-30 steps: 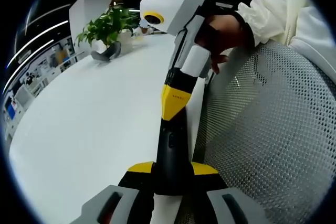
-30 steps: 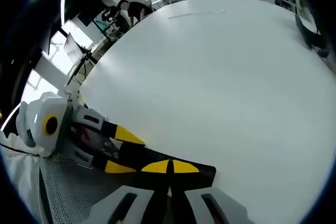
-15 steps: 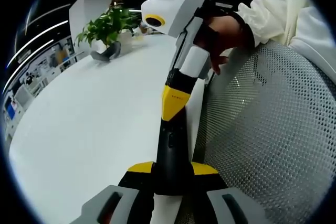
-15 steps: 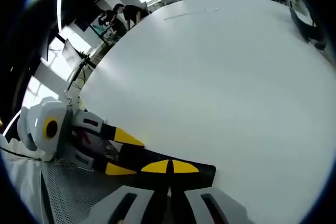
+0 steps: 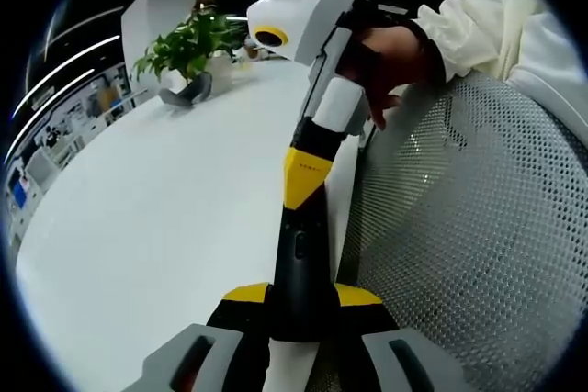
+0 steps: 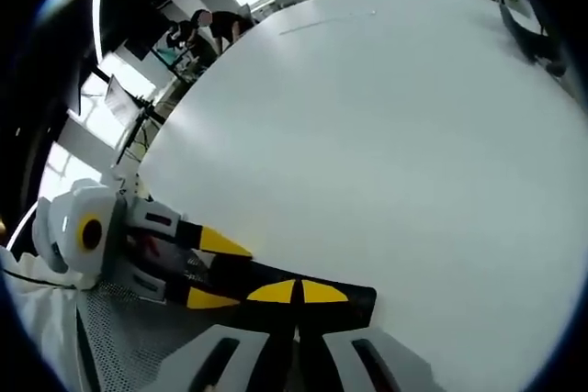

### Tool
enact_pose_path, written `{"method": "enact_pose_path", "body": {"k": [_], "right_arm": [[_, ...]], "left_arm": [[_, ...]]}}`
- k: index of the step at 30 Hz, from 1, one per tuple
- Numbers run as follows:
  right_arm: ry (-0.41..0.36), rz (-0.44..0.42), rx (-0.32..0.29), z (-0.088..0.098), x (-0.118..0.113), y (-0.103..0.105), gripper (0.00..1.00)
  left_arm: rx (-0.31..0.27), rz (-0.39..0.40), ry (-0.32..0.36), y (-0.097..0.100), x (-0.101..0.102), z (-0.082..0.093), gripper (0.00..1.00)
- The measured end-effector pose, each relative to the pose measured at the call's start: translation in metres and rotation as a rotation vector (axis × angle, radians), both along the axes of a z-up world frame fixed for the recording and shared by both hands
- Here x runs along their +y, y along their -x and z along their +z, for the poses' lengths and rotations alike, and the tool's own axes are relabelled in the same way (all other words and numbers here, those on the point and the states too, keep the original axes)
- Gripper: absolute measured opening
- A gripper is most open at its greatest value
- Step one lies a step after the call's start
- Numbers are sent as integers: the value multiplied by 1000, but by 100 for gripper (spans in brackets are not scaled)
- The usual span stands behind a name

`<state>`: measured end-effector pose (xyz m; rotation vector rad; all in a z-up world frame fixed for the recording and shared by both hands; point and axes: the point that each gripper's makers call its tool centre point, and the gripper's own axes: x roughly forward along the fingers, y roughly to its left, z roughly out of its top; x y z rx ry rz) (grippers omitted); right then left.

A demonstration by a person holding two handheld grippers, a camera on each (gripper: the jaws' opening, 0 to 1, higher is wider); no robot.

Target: Press the specified remote control buttons in sequence, fully releasing each button before pressing the next.

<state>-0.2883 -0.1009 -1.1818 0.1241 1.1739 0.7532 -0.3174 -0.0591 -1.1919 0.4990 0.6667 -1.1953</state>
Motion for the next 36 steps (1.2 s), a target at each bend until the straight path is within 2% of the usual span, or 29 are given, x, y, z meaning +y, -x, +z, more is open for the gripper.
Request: {"method": "enact_pose_path", "body": {"k": [6,14,18,23,30,36], "right_arm": [[29,14,-40,-1,-3,-4,0],[22,4,-38,-2,-3,-4,0],[56,63,-92,-2,-2,-3,0],[54,36,-69,-3,-4,-4,0],[71,65,-95,-1,-2,-3,0],[48,24,-63,-1,-4,-4,0]], "left_arm": [[0,1,0,0,0,0,24],[0,2,1,0,0,0,24],[0,1,2,0,0,0,24],[0,0,2,0,0,0,24],[0,-1,3,0,0,0,24],[0,0,3,0,0,1,24]]}}
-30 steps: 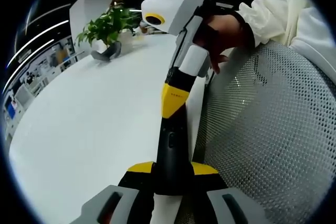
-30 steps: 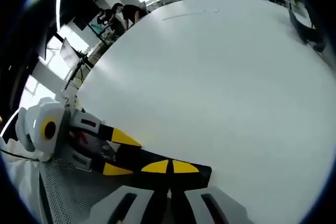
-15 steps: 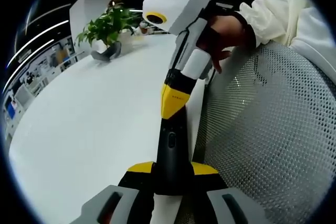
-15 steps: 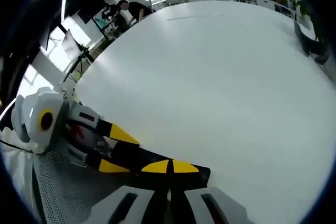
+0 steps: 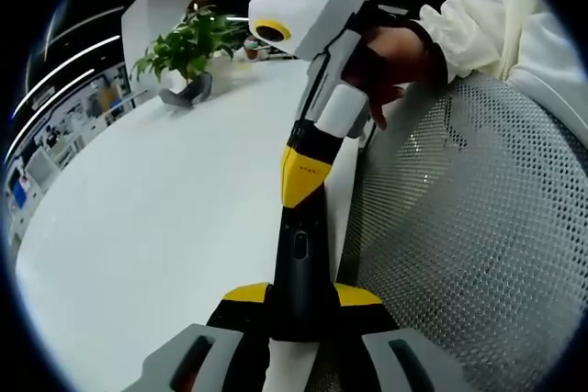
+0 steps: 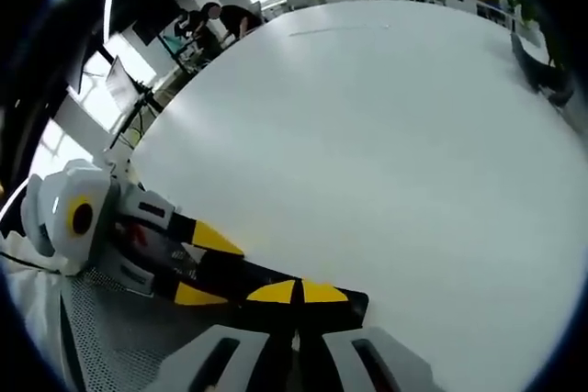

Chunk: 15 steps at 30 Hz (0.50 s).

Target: Press the specified remote control buttons in sequence, fully releasing each button before pressing the next.

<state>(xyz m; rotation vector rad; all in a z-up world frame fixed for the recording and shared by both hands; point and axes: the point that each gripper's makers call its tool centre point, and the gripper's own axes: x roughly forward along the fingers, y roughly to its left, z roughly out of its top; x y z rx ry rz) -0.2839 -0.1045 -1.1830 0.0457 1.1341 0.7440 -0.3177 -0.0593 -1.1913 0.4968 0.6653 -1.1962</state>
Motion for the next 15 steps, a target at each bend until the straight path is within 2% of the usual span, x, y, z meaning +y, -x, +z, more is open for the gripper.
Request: {"method": "enact_pose_path", "body": {"k": [7,15], "right_arm": [[22,23,-13,0,0,2,0],[-30,-1,47,7,3,6,0]], "left_arm": [[0,1,0,0,0,0,24],[0,3,1,0,0,0,24]]}}
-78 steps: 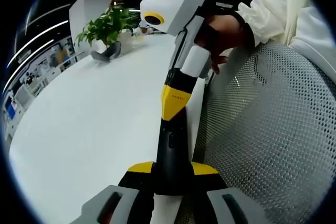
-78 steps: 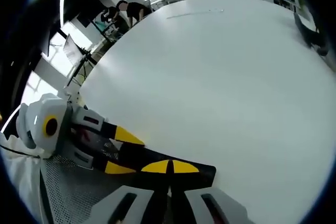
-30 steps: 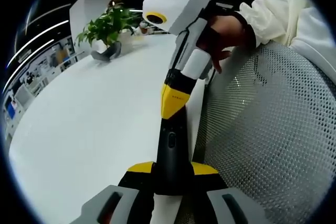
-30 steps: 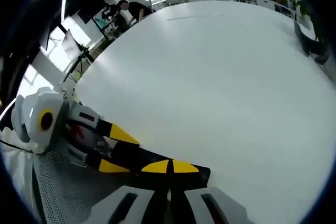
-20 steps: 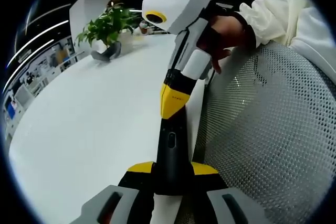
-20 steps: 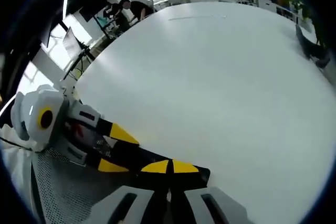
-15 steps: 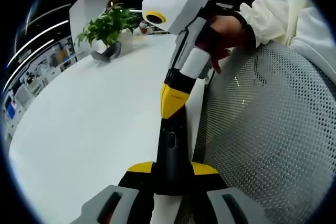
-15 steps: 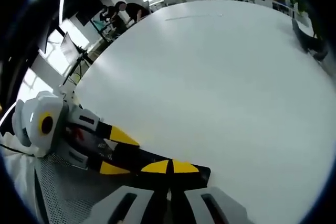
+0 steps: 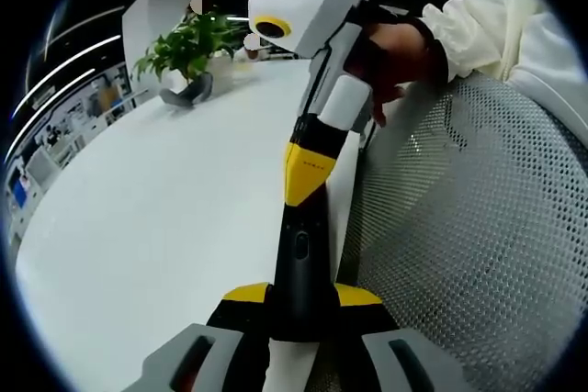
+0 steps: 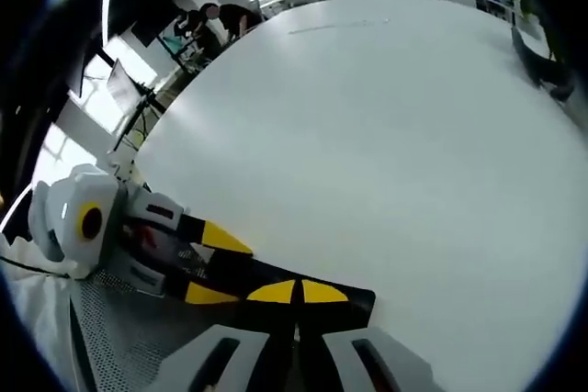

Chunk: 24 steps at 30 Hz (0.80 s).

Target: Press the specified remote control buttons in sequence, fully releasing each button before pressing the next.

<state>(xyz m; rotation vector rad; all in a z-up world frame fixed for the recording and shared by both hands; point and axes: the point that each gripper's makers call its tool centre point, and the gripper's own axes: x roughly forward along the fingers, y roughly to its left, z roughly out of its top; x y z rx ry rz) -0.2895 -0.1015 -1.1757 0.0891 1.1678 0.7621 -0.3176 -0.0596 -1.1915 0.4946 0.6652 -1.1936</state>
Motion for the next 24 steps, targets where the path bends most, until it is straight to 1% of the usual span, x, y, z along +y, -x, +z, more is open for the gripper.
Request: {"method": "enact_pose_path", "body": {"k": [1,3,5,14,24], "right_arm": [[-6,-6,23,0,0,2,0],[-8,-2,50,-1,1,5,0],[-11,3,65,-1,3,8,0],[19,34,70,-5,3,13,0],[24,38,64,-7,3,13,0]], "left_arm": [[0,0,0,0,0,0,24],[0,0,1,0,0,0,24],[0,0,1,0,0,0,24],[0,1,3,0,0,0,24],[1,1,4,0,0,0,24]]}}
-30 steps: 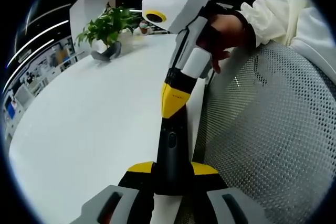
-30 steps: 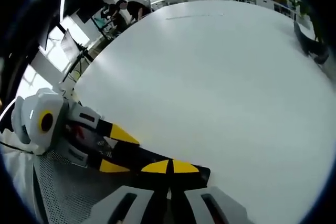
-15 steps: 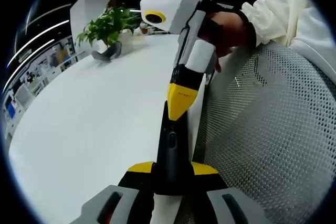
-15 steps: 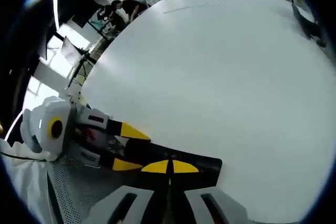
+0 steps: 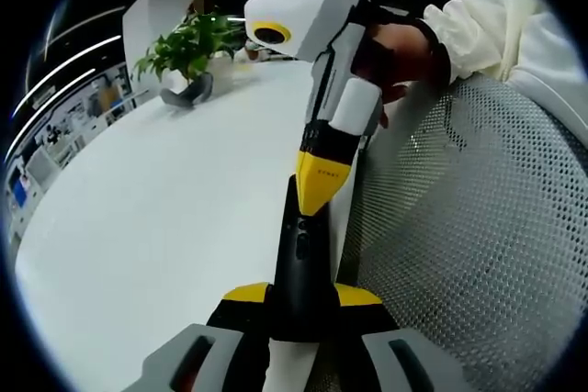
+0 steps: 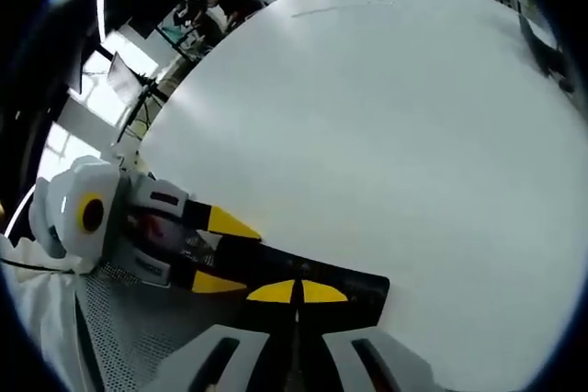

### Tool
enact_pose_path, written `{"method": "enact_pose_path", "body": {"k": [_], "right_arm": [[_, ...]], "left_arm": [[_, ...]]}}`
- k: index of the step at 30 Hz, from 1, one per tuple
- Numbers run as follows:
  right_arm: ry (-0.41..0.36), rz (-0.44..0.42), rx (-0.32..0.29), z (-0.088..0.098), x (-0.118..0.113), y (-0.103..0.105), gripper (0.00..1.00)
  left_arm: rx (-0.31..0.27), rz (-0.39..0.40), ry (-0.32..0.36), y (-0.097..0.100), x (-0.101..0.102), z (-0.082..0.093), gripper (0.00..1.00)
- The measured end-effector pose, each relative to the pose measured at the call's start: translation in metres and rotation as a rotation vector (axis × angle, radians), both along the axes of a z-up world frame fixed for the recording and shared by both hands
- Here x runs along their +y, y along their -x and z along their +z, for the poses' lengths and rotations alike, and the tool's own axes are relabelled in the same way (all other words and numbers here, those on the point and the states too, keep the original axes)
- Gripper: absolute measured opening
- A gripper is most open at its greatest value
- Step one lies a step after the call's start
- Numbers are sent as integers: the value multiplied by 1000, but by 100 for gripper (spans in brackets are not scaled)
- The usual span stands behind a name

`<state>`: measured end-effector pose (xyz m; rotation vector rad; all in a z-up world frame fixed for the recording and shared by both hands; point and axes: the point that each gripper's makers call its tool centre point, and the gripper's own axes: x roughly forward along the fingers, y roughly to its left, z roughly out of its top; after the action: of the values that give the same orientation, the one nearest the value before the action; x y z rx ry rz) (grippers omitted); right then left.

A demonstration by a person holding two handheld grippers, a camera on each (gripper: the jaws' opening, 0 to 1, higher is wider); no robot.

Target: Press the specified remote control buttons in sequence, fully releasing each button before pressing the next.

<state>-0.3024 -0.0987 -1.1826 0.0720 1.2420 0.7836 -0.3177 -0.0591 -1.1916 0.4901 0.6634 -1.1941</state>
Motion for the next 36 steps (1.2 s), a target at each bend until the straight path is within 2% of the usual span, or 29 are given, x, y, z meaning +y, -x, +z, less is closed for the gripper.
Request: {"method": "enact_pose_path", "body": {"k": [11,17,22,29,36], "right_arm": [[-35,-51,35,-1,-2,-3,0],[-28,-23,20,0,0,-1,0],[-48,-51,53,1,0,-1,0],[-37,-48,54,1,-1,0,0],[-6,-50,85,1,-5,4,0]], "left_arm": [[1,-2,-8,0,0,0,24],[-1,-7,-9,0,0,0,24],[-1,-6,-9,0,0,0,24],[4,-15,-11,-1,0,0,25],[10,-8,-12,-1,0,0,25]]}}
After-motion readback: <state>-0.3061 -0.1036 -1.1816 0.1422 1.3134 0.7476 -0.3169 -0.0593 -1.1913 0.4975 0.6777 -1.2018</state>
